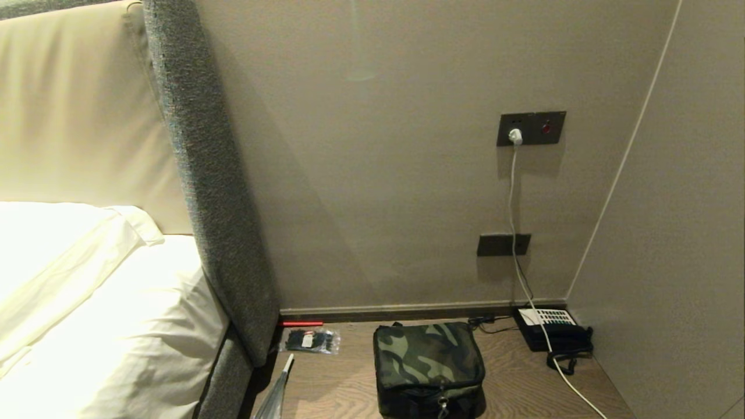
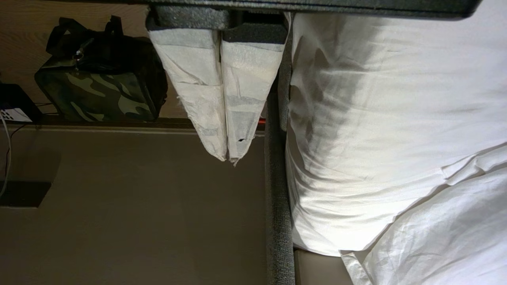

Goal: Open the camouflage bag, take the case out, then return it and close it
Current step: Open the top of the storage box

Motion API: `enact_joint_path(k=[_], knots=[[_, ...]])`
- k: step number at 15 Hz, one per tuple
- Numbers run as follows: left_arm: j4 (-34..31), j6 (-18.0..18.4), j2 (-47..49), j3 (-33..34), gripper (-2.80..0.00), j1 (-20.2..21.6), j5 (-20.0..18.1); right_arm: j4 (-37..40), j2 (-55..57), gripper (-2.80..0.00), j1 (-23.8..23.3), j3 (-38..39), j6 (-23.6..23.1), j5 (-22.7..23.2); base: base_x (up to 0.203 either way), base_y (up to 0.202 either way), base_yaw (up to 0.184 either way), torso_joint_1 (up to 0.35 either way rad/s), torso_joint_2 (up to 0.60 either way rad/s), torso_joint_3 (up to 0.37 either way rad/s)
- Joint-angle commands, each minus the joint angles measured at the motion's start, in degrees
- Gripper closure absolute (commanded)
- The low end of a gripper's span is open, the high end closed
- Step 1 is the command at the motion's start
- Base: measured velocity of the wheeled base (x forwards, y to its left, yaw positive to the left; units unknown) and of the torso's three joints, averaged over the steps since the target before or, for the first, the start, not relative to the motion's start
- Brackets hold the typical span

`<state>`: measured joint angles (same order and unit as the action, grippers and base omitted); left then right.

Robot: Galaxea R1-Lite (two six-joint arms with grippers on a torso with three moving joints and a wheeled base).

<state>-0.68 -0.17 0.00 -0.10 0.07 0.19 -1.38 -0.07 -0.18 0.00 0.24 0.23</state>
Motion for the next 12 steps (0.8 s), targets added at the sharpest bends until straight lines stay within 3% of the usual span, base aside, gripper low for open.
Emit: enact_joint_path(k=[1, 5, 12], knots=[[0.0, -0.3, 0.0, 0.1, 0.00, 0.0, 0.1, 0.0, -0.7, 0.00, 0.0, 0.8, 0.0, 0.0, 0.000, 0.000, 0.000, 0.000, 0.00, 0.000], [0.1, 0.2, 0.0, 0.0, 0.00, 0.0, 0.1, 0.0, -0.7, 0.00, 0.0, 0.8, 0.0, 0.0, 0.000, 0.000, 0.000, 0.000, 0.00, -0.012], [0.1, -0.1, 0.0, 0.0, 0.00, 0.0, 0.1, 0.0, -0.7, 0.00, 0.0, 0.8, 0.0, 0.0, 0.000, 0.000, 0.000, 0.003, 0.00, -0.191]])
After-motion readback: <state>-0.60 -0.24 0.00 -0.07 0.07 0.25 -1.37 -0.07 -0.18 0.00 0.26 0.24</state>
